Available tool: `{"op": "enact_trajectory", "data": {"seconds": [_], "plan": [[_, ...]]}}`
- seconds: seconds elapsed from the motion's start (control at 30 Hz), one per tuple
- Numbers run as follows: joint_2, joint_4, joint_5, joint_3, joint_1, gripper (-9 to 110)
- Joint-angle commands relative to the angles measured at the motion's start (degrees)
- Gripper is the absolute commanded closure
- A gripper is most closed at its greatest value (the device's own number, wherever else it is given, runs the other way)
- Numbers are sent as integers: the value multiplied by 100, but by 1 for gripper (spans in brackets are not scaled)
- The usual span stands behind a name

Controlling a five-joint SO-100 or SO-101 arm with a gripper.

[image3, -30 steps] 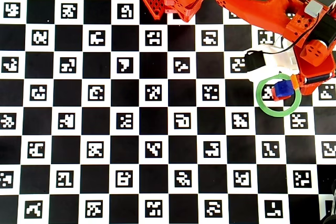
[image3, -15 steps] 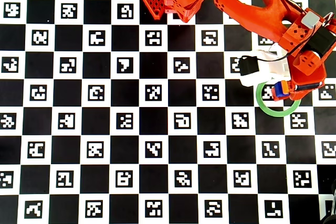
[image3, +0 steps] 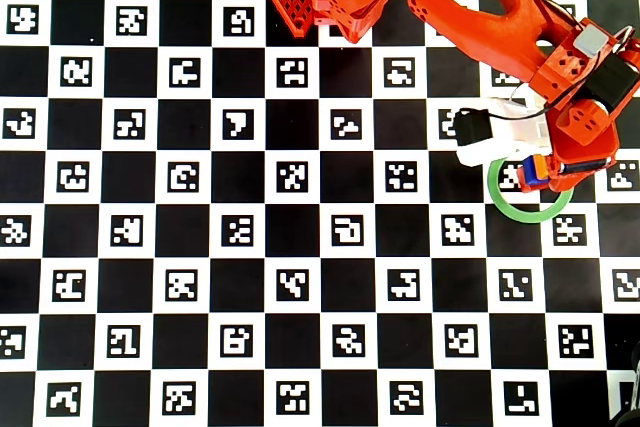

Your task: Grab the red cube then put it in the green circle then put the blue cube on top and finally the orange cube on top

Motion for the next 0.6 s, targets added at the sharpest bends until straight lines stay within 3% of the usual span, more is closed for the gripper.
{"op": "enact_trajectory", "data": {"seconds": [0.0,0.37,0.57], "plan": [[105,-132,53,-9,-9,87],[88,-255,44,97,-26,86],[88,-264,-53,123,-35,67]]}}
